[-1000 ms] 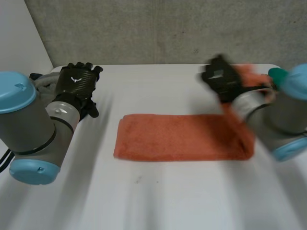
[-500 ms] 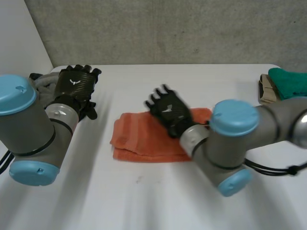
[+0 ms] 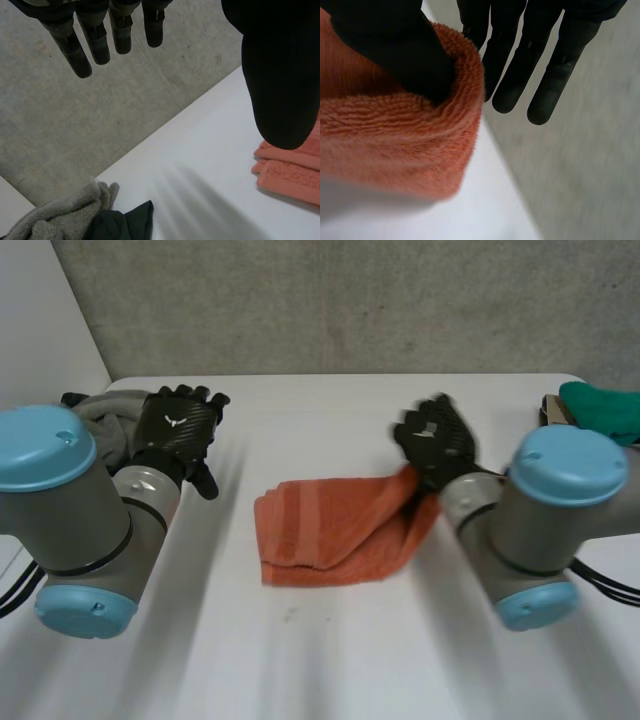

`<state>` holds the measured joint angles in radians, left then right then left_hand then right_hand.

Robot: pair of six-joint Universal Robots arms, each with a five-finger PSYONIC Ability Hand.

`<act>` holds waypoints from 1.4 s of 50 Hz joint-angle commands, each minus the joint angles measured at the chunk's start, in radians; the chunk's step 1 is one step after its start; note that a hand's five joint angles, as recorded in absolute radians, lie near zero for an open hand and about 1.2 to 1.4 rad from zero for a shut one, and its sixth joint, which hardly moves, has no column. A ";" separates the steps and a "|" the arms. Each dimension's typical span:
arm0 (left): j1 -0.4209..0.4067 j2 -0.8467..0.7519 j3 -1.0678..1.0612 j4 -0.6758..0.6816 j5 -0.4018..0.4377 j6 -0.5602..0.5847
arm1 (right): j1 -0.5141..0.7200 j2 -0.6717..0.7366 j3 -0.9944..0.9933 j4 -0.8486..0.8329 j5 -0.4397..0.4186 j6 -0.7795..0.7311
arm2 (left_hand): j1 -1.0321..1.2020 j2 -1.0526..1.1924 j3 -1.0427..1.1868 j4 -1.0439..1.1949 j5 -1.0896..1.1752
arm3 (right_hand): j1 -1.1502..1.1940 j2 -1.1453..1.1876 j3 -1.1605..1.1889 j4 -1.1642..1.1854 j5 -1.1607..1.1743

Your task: Fold the laundry.

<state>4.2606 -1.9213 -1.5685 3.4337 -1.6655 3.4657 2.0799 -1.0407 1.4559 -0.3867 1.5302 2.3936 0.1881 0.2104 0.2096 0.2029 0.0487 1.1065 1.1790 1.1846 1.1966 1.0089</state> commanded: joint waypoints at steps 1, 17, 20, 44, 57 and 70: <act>0.001 0.030 -0.005 -0.007 -0.005 -0.003 | 0.215 0.109 -0.091 0.015 -0.163 -0.036 | -0.010 -0.032 -0.031 -0.025 -0.045 | 0.290 0.217 0.212 0.200 0.213; -0.030 0.005 0.120 -0.007 -0.016 -0.078 | 0.211 0.088 -0.169 0.121 -0.013 0.342 | -0.001 -0.023 -0.023 -0.016 -0.036 | -0.932 -1.004 -1.010 -1.022 -1.009; -0.071 -0.016 0.175 -0.011 -0.014 -0.123 | 0.146 -0.010 -0.125 0.140 -0.013 0.544 | 0.005 -0.018 -0.017 -0.010 -0.030 | -0.932 -1.004 -1.010 -1.022 -1.009; -0.320 -0.459 0.544 -0.260 -0.109 -0.151 | -0.047 0.021 -0.153 0.399 -0.021 0.671 | 0.017 -0.006 -0.005 0.002 -0.019 | -0.932 -1.004 -1.010 -1.022 -1.009; -0.242 -0.404 0.378 -0.307 -0.234 -0.011 | 0.071 0.243 -0.342 0.489 -0.079 0.679 | 0.017 -0.006 -0.005 0.002 -0.019 | -0.932 -1.004 -1.010 -1.022 -1.009; -0.209 -0.337 0.314 -0.307 -0.229 -0.010 | 0.083 0.285 -0.393 0.499 0.018 0.590 | 0.023 0.000 0.001 0.008 -0.013 | -0.932 -1.004 -1.010 -1.022 -1.009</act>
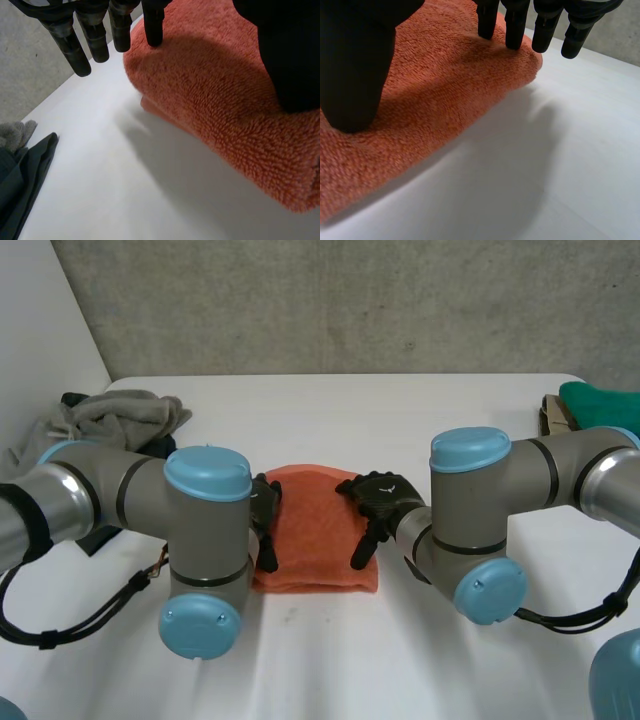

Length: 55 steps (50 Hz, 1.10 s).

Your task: Fold the laundry.

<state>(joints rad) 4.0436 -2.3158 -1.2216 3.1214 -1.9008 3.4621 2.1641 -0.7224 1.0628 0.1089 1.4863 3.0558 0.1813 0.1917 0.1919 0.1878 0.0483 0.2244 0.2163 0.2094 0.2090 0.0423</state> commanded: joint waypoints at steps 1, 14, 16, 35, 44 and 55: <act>0.008 0.073 -0.035 0.005 0.011 -0.006 | -0.001 -0.051 0.006 0.003 0.065 -0.089 | 0.029 0.019 0.019 0.023 -0.012 | -0.050 -0.042 -0.035 -0.034 -0.042; 0.035 0.276 0.039 0.033 0.302 -0.014 | 0.138 -0.276 0.278 -0.179 0.101 -0.270 | 0.015 0.004 0.004 0.008 -0.027 | -0.050 -0.042 -0.035 -0.034 -0.042; 0.064 0.289 0.063 0.026 0.398 -0.023 | 0.155 -0.276 0.310 -0.198 0.104 -0.270 | 0.015 0.004 0.004 0.008 -0.027 | -0.050 -0.042 -0.035 -0.034 -0.042; 0.110 0.279 0.093 -0.024 0.746 -0.112 | 0.203 -0.077 0.339 -0.474 0.166 -0.281 | 0.029 0.019 0.019 0.023 -0.012 | -0.050 -0.042 -0.035 -0.034 -0.042; 0.109 0.277 0.094 -0.020 0.746 -0.113 | 0.201 -0.034 0.299 -0.535 0.167 -0.330 | 0.029 0.019 0.019 0.023 -0.012 | 0.069 0.077 0.084 0.084 0.076; 0.112 0.279 0.094 -0.018 0.746 -0.116 | 0.198 -0.025 0.264 -0.592 0.161 -0.342 | 0.029 0.019 0.019 0.023 -0.012 | 0.875 0.883 0.890 0.891 0.883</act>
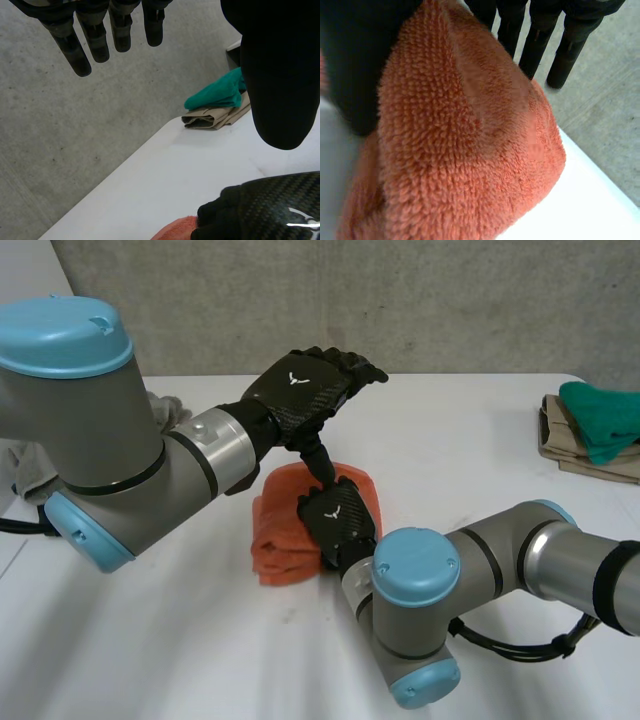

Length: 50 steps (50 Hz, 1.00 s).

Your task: Fold the laundry.

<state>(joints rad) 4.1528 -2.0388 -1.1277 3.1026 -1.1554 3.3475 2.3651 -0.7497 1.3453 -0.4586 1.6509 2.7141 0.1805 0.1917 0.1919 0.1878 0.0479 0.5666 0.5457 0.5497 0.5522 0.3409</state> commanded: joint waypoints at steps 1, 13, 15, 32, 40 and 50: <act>0.003 0.003 0.000 0.001 0.000 -0.002 | -0.007 0.001 -0.021 -0.038 -0.003 0.001 | 0.030 0.019 0.019 0.023 -0.012 | 0.703 0.724 0.720 0.717 0.754; 0.006 0.014 0.040 0.002 -0.009 -0.008 | -0.145 -0.068 -0.130 -0.084 -0.039 -0.025 | 0.027 0.016 0.016 0.020 -0.015 | 0.830 0.851 0.847 0.844 0.881; 0.006 0.017 0.065 0.002 -0.030 -0.023 | -0.182 -0.085 -0.146 -0.089 -0.054 -0.036 | 0.024 0.013 0.013 0.017 -0.018 | 0.830 0.851 0.847 0.844 0.881; 0.000 0.025 0.135 0.004 -0.055 -0.079 | -0.728 -0.134 -0.340 -0.316 -0.347 0.059 | 0.021 0.010 0.010 0.014 -0.021 | 0.830 0.851 0.847 0.844 0.881; -0.006 0.017 0.126 0.004 -0.058 -0.077 | -0.943 0.082 -0.452 -0.429 -0.543 0.191 | 0.021 0.010 0.010 0.014 -0.021 | 0.830 0.851 0.847 0.844 0.881; -0.022 0.006 0.089 0.004 -0.059 -0.077 | -1.127 0.337 -0.500 -0.512 -0.753 0.303 | 0.024 0.013 0.013 0.017 -0.018 | 0.830 0.851 0.847 0.844 0.881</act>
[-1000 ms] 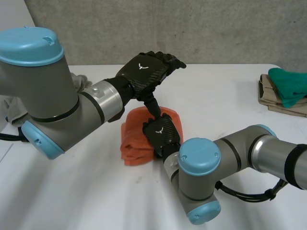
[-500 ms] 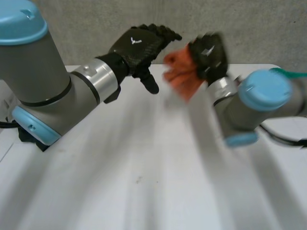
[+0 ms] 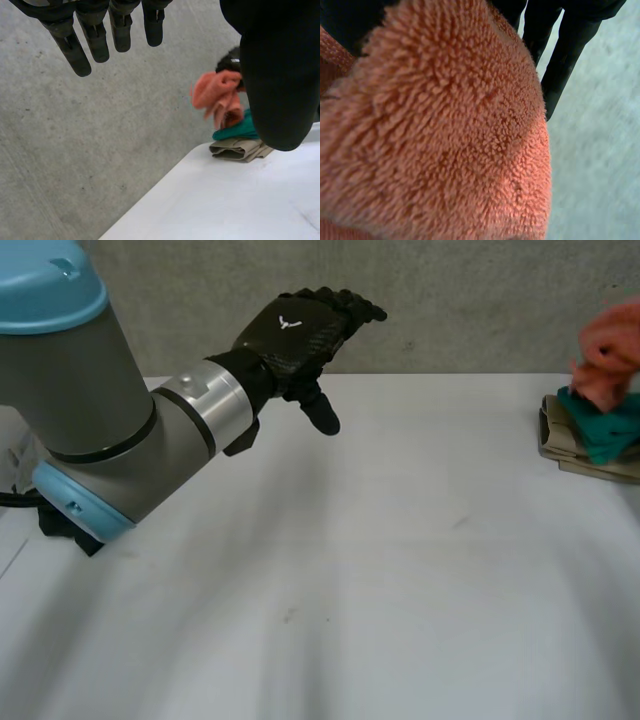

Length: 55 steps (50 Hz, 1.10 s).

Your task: Fold the laundry.

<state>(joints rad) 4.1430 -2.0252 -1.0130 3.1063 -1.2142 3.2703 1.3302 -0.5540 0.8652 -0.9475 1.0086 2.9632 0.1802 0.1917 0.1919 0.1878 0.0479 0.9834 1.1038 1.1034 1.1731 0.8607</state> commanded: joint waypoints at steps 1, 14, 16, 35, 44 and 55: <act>-0.014 -0.009 -0.029 0.000 -0.001 0.002 | -0.100 0.152 -0.021 -0.024 -0.123 0.060 | 0.025 0.013 0.013 0.017 -0.018 | 0.413 0.292 0.293 0.223 0.361; -0.030 -0.006 -0.027 0.000 -0.001 0.002 | -0.152 0.086 0.015 -0.019 -0.226 0.177 | 0.025 0.013 0.013 0.017 -0.018 | -0.809 -0.929 -0.929 -0.999 -0.861; -0.035 -0.004 -0.027 -0.001 -0.001 0.002 | -0.154 0.047 0.043 -0.011 -0.220 0.209 | 0.027 0.016 0.016 0.020 -0.015 | -0.809 -0.929 -0.929 -0.999 -0.861; -0.098 0.005 -0.030 -0.002 -0.001 -0.021 | -0.442 -0.400 0.281 0.778 -0.121 -0.171 | 0.025 0.013 0.013 0.017 -0.018 | -0.809 -0.929 -0.929 -0.999 -0.861; -0.101 0.060 0.036 0.025 -0.008 -0.070 | -0.326 -0.521 0.248 0.727 0.251 -0.468 | 0.022 0.010 0.010 0.014 -0.021 | -0.809 -0.929 -0.929 -0.999 -0.861; 0.202 0.115 0.194 -0.113 -0.274 -0.008 | 0.128 -0.868 0.581 0.401 0.251 -0.231 | 0.019 0.007 0.007 0.011 -0.024 | -0.809 -0.929 -0.929 -0.999 -0.861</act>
<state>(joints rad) 4.1411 -1.9192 -0.8673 3.1008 -1.3558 3.1748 1.1734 -1.2751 1.2486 -0.4228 1.2781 2.6167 0.1787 0.1917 0.1918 0.1878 0.0479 0.2278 0.2148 0.2097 0.2089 0.0435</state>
